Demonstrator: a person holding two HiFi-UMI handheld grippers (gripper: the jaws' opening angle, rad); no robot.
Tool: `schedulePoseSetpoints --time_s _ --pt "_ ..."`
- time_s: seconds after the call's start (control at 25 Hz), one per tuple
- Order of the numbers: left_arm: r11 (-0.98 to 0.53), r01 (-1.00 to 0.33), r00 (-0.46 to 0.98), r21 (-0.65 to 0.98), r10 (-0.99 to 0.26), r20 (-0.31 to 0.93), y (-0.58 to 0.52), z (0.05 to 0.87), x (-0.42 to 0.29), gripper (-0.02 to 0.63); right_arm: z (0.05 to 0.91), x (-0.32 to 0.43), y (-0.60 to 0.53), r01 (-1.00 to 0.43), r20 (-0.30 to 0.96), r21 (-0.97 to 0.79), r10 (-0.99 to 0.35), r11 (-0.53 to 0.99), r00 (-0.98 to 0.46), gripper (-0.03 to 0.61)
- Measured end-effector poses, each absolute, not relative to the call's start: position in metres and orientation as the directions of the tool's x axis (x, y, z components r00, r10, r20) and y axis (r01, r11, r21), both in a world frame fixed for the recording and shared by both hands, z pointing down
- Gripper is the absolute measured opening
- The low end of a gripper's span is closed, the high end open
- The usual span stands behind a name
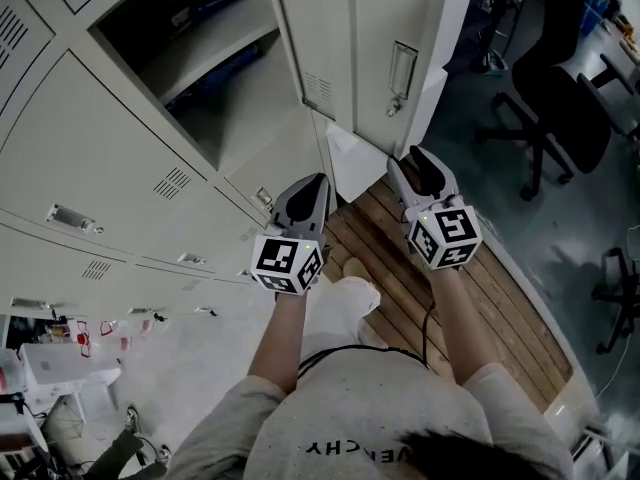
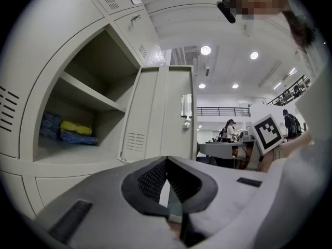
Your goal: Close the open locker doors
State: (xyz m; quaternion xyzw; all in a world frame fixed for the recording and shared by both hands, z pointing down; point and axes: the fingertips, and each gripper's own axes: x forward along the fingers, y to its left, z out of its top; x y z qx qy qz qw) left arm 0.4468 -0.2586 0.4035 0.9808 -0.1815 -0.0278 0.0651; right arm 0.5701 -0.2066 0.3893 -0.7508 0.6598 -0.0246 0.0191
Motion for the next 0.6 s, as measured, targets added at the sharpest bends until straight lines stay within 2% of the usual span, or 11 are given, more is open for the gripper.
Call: schedulePoseSetpoints --time_s 0.6 --pt "-0.928 -0.342 0.938 0.148 -0.348 -0.014 -0.286 0.405 0.468 -0.002 0.385 0.592 -0.238 -0.988 0.019 -0.084 -0.991 -0.132 0.131 0.175"
